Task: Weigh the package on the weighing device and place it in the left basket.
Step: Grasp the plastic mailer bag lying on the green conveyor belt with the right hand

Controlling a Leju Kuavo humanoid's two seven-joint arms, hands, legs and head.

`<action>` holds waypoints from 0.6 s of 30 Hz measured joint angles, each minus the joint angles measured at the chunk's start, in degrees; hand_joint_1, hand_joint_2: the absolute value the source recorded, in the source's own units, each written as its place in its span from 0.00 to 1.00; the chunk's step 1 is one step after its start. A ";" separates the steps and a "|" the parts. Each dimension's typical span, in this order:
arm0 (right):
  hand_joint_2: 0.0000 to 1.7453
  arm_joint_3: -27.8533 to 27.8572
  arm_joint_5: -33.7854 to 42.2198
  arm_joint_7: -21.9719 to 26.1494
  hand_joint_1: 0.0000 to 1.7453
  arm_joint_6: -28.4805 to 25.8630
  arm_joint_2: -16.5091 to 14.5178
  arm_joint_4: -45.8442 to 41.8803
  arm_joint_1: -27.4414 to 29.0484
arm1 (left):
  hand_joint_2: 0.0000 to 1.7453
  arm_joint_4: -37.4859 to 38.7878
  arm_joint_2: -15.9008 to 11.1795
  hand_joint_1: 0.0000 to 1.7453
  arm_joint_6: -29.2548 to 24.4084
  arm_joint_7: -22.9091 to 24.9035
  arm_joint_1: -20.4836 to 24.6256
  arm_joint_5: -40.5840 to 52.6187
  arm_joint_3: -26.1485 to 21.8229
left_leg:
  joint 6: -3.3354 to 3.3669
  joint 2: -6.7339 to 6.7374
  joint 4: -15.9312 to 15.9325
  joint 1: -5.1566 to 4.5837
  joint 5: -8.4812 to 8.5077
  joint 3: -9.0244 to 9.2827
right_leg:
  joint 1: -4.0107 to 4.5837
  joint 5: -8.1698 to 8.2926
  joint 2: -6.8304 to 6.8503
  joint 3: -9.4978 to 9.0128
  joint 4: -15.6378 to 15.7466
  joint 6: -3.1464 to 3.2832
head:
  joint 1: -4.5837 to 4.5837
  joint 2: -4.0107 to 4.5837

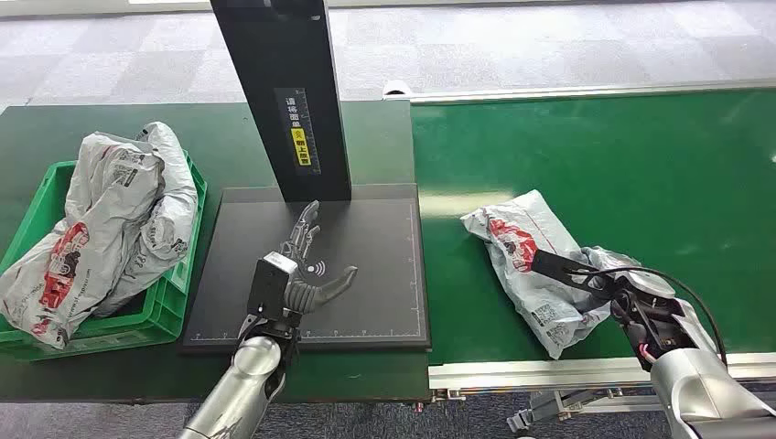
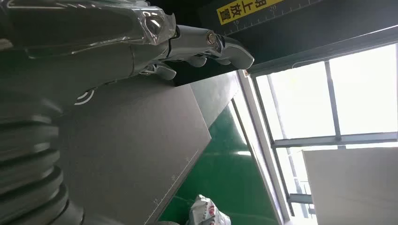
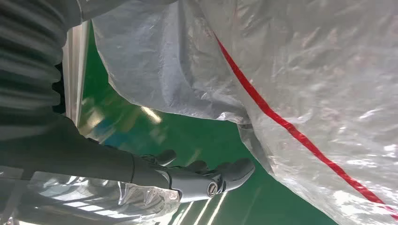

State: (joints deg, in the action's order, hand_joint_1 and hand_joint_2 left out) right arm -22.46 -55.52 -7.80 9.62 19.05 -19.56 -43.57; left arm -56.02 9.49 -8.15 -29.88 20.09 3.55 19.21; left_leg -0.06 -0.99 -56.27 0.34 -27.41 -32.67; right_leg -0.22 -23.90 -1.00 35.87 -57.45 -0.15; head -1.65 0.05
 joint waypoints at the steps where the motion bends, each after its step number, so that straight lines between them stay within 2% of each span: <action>1: 1.00 0.00 0.00 0.00 0.00 0.00 0.00 0.01 0.00 | 1.00 0.00 0.00 0.00 0.00 0.00 0.00 0.00 0.00 | 0.00 0.00 0.00 0.00 0.00 0.00 | 0.00 0.00 0.00 0.00 0.00 0.00 | 0.00 0.00; 8: 1.00 -0.11 0.00 0.00 0.00 0.00 0.01 0.26 0.00 | 1.00 0.10 0.02 0.00 0.00 0.00 0.02 -0.05 0.00 | 0.00 0.00 0.00 0.00 0.00 0.00 | 0.00 0.00 0.00 0.00 0.00 0.00 | 0.01 0.01; 12: 1.00 -0.26 -0.20 0.53 1.00 0.56 0.01 0.39 -0.02 | 1.00 0.15 0.02 0.00 -0.04 -0.02 0.04 -0.05 0.00 | 0.00 0.00 0.00 0.00 0.00 0.00 | 0.00 0.00 0.00 0.00 0.00 0.00 | 0.01 0.00; 13: 1.00 -0.52 -0.69 2.13 1.00 2.20 0.00 0.39 -0.09 | 1.00 0.15 0.02 0.00 -0.15 -0.12 0.05 -0.08 0.00 | 0.00 0.00 0.00 0.00 0.00 -0.01 | 0.00 0.00 0.00 -0.01 0.00 0.00 | 0.01 0.00; 16: 1.00 -3.59 -2.64 12.19 1.00 12.20 0.00 -0.14 -0.54 | 1.00 0.16 0.02 0.00 -0.51 -0.58 0.46 -0.40 0.02 | 0.00 0.02 0.00 0.01 0.00 0.00 | 0.01 0.00 -0.02 -0.01 0.00 0.00 | 0.01 0.00; 18: 1.00 -5.97 -2.91 15.56 1.00 15.89 -0.11 -0.90 -0.90 | 1.00 0.26 0.02 0.00 -0.52 -0.69 1.03 -0.69 0.07 | 0.00 0.03 0.00 0.01 0.00 0.03 | 0.01 0.00 -0.03 -0.02 0.00 0.00 | 0.01 0.00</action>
State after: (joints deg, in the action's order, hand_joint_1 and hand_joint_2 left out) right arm -28.43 -58.42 7.76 25.51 18.93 -20.46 -44.47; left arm -55.76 9.51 -8.68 -30.57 21.13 2.86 19.28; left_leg -0.06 -0.96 -56.27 0.35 -27.41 -32.64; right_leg -0.21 -23.90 -1.03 35.85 -57.46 -0.14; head -1.64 0.05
